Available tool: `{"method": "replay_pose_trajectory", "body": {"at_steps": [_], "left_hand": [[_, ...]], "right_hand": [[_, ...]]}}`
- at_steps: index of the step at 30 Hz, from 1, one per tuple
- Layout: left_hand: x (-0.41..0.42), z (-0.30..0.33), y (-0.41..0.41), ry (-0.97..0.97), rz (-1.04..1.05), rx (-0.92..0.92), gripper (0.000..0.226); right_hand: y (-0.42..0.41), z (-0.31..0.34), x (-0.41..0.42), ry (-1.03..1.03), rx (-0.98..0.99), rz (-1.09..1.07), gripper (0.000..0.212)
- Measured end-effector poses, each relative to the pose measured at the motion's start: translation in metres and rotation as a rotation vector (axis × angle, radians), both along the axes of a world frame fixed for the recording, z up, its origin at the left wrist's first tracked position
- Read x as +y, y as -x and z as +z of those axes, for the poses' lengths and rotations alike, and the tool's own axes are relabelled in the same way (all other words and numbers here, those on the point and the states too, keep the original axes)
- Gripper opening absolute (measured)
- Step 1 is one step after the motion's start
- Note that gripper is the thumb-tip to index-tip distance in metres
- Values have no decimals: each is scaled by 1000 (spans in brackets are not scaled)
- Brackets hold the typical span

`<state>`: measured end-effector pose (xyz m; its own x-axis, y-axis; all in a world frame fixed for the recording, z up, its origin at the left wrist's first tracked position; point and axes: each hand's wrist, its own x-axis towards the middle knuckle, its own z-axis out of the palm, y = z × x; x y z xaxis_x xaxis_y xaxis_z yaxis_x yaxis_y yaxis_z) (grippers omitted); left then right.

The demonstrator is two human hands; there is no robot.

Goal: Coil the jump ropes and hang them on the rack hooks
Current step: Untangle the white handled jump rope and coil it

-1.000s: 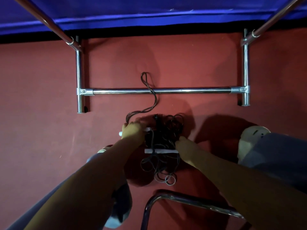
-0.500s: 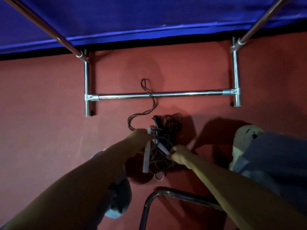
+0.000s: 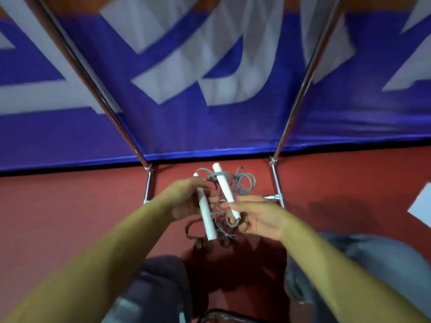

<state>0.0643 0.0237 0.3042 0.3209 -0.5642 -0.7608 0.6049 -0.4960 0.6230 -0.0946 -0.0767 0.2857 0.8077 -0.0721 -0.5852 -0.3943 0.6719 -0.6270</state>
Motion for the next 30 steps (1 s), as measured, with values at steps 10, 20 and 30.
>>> {"method": "replay_pose_trajectory", "body": {"at_steps": [10,20,30], "left_hand": [[-2,167,41,341,114,-343,11],[-5,226,36,272,-101,-428,23],[0,249,49,514,-527,-315,35]], "right_hand": [[53,183,-13,476,-188,-11,26],[57,270,-33,991,-176,21,17],[17,277,-34,1307,-239,-50,32]]}}
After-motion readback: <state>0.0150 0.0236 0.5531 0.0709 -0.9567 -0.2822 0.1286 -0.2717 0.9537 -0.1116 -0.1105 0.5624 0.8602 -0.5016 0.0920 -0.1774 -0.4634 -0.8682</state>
